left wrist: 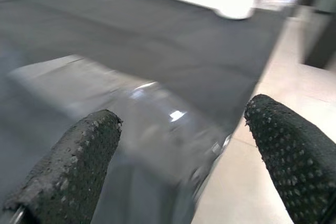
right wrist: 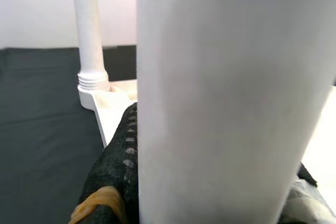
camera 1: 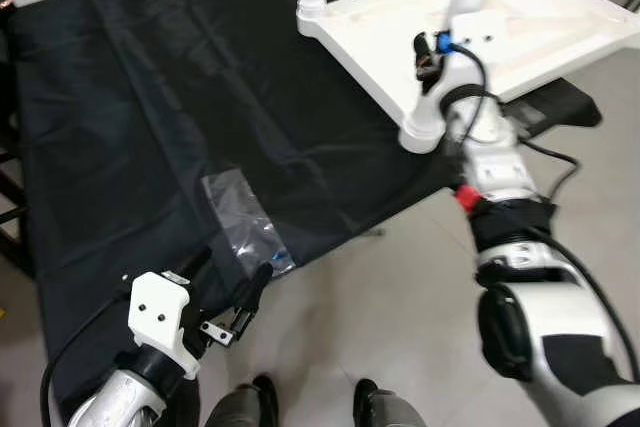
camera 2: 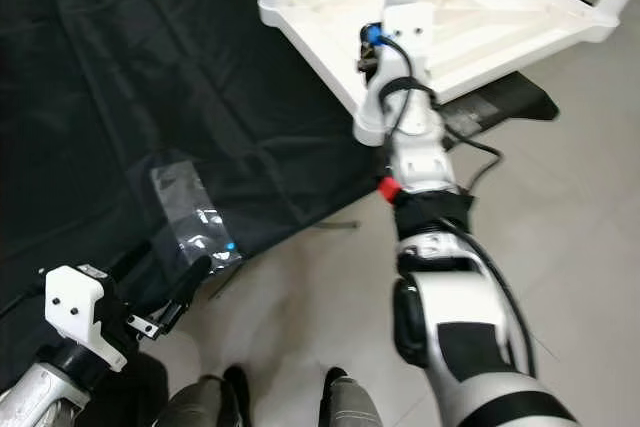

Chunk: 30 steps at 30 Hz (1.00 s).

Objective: Building children table

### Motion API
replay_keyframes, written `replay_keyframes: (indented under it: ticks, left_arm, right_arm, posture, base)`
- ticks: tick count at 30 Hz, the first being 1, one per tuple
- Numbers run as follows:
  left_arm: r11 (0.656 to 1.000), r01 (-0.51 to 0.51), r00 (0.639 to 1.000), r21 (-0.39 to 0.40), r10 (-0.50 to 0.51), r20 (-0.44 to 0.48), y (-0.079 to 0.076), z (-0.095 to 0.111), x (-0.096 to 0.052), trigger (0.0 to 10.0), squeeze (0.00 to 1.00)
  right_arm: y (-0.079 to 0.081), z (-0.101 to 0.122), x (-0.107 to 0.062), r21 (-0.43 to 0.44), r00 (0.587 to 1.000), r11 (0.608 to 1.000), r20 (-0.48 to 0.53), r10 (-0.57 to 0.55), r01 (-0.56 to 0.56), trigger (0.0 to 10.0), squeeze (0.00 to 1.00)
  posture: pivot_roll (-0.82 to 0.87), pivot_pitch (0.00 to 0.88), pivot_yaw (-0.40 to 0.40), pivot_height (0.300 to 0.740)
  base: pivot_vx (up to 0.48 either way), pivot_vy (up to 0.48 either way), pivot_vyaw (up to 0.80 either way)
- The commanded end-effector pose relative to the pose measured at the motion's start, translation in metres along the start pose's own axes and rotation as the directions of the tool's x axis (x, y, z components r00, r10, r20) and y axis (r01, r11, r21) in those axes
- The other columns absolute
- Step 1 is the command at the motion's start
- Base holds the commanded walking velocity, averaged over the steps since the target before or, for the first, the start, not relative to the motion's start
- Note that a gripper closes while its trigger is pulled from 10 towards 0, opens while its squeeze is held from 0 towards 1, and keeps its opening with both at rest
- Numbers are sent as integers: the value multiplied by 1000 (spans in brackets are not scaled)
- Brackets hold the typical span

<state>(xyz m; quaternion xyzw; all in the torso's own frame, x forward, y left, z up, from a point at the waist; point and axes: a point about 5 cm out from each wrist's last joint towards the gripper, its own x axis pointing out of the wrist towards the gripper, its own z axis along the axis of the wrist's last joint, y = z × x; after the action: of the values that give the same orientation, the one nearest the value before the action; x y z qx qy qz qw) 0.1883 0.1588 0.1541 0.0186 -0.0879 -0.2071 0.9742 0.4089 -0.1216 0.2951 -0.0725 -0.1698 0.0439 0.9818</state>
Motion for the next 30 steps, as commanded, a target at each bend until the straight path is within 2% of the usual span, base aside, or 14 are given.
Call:
replay_keyframes:
  ticks: [1,9,11,13,14,15,16,17,19,20,27,28,29,30]
  left_arm:
    - [1000,-5,1000,13,5,-23,0,-4,-3,10000,0]
    - [1000,-12,1000,12,12,-22,0,-4,-3,10000,0]
    - [1000,-12,1000,13,13,-21,-1,-4,-3,10000,0]
    - [1000,-13,1000,13,14,-21,-1,-4,-3,10000,0]
    - [1000,-13,1000,13,14,-21,-1,-4,-3,10000,0]
    - [1000,-14,1000,13,14,-21,-1,-4,-3,10000,0]
    - [1000,-14,1000,13,14,-21,-1,-4,-3,10000,0]
    - [1000,-14,1000,13,15,-21,0,-4,-3,10000,0]
    - [1000,-15,1000,14,15,-21,0,-4,-3,10000,0]
    - [1000,-15,1000,14,15,-21,0,-4,-3,10000,0]
    - [1000,-17,1000,15,17,-19,0,-5,-1,10000,0]
    - [1000,-18,1000,15,18,-19,0,-5,-1,10000,0]
    - [1000,-19,1000,15,19,-18,0,-5,-1,10000,0]
    - [1000,-19,1000,15,19,-18,0,-5,-1,10000,0]
  right_arm:
    - [29,-30,-7,-30,986,992,-117,116,-120,0,0]
    - [51,-16,-1,-3,993,995,-67,100,-101,0,0]
    - [70,-10,-2,56,983,982,-22,183,-182,0,0]
    - [102,2,-9,122,942,934,64,329,-334,0,0]
    - [102,2,-9,122,942,934,64,329,-334,0,0]
    - [122,10,-15,160,898,885,120,423,-438,0,0]
    - [122,10,-15,160,898,885,120,423,-438,0,0]
    - [144,18,-26,206,825,799,181,536,-564,0,0]
    - [173,29,-45,244,704,660,254,664,-711,0,0]
    - [182,31,-51,248,666,618,267,696,-746,0,0]
    - [199,31,-69,241,616,567,277,737,-787,0,0]
    - [201,30,-71,243,611,561,276,742,-791,4000,0]
    - [200,26,-71,247,629,580,259,733,-777,10000,0]
    - [200,26,-71,247,629,580,259,733,-777,10000,0]
  posture:
    - [64,298,-12,740]
    - [63,295,-20,740]
    - [63,296,-19,740]
    - [62,298,-18,740]
    - [62,298,-18,740]
    - [62,298,-18,740]
    - [62,298,-18,740]
    - [59,298,-18,740]
    - [58,296,-18,740]
    - [58,296,-18,740]
    - [52,291,-23,740]
    - [52,291,-23,740]
    - [52,290,-24,740]
    - [52,290,-24,740]
  base:
    - [0,0,0]
    - [0,0,0]
    - [0,0,0]
    - [0,0,0]
    - [0,0,0]
    - [0,0,0]
    - [0,0,0]
    - [0,0,0]
    - [0,0,0]
    - [0,0,0]
    - [0,0,0]
    - [0,0,0]
    - [0,0,0]
    - [0,0,0]
